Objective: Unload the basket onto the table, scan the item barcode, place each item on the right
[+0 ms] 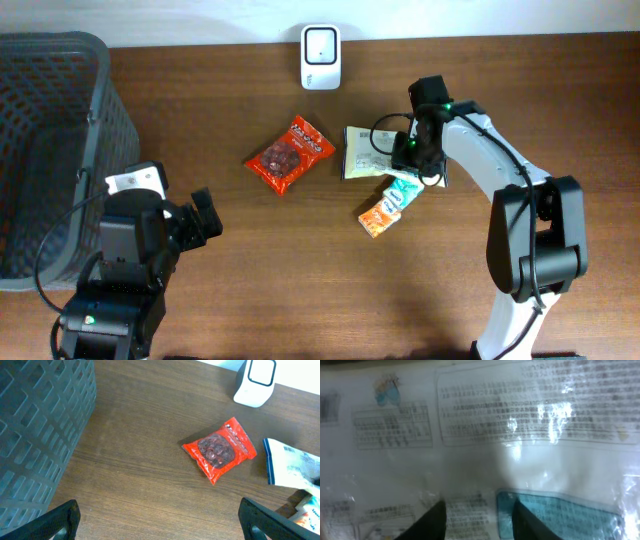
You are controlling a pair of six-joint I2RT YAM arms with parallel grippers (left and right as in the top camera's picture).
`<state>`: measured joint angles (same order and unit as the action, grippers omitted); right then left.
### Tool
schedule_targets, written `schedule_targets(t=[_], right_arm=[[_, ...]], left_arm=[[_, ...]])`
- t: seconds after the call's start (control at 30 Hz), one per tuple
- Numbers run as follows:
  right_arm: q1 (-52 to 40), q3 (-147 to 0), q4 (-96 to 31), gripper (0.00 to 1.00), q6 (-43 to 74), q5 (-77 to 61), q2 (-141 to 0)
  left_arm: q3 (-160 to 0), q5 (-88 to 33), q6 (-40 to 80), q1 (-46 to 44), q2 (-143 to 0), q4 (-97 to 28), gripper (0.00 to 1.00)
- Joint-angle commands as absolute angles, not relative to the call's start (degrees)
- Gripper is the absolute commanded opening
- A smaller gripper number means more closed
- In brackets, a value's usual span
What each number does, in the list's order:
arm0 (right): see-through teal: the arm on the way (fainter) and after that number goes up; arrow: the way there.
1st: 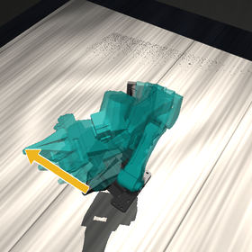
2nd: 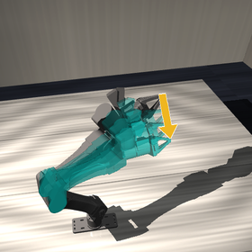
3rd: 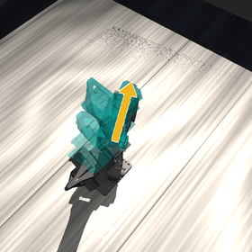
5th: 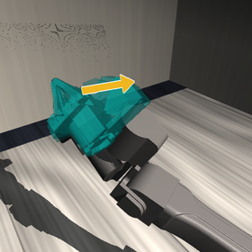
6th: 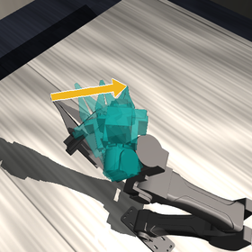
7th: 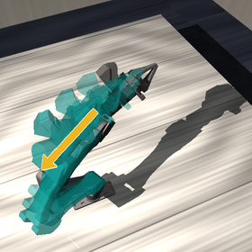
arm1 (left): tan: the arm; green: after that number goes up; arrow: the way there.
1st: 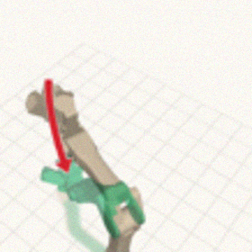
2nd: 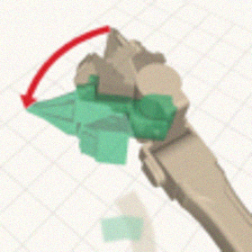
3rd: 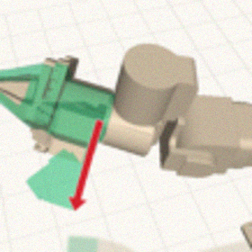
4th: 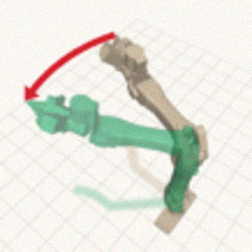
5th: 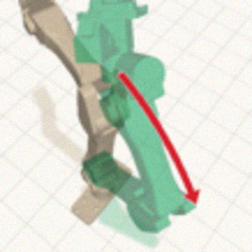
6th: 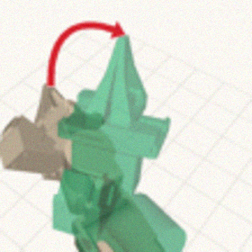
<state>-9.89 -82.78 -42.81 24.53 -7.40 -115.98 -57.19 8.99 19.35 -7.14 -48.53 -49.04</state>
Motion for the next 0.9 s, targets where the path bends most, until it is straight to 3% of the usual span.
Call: schedule_targets(t=[0.0,0.1,0.23,0.33,0.53,0.7,0.87], right_arm=[[-10.11,-80.36,-31.99,0.43,27.46,-7.73,-115.9],[-10.11,-80.36,-26.15,0.49,23.79,-7.64,-115.87],[-10.11,-82.96,-31.99,0.48,22.22,-13.78,-113.1],[-10.39,-86.21,-39.77,0.43,21.26,-14.63,-111.57],[-14.92,-84.62,-40.25,0.39,24.51,-14.55,-119.52],[-16.56,-85.45,-32.1,0.44,17.8,-14.35,-121.8],[-12.8,-96.05,-49.15,0.45,16.69,-13.74,-117.25]], left_arm=[[-57.04,8.82,19.9,-6.85,-48.27,-48.9,0.99],[-57.04,8.82,19.9,-6.85,-48.27,-48.9,0.99],[-57.04,8.82,19.9,-6.85,-48.27,-48.9,0.99],[-57.04,8.82,19.9,-6.85,-48.27,-48.9,0.99],[-57.04,8.82,19.9,-6.85,-48.27,-48.9,0.99],[-57.04,8.82,19.9,-6.85,-48.27,-48.9,0.99],[-57.04,8.82,19.9,-6.85,-48.27,-48.9,0.99]])
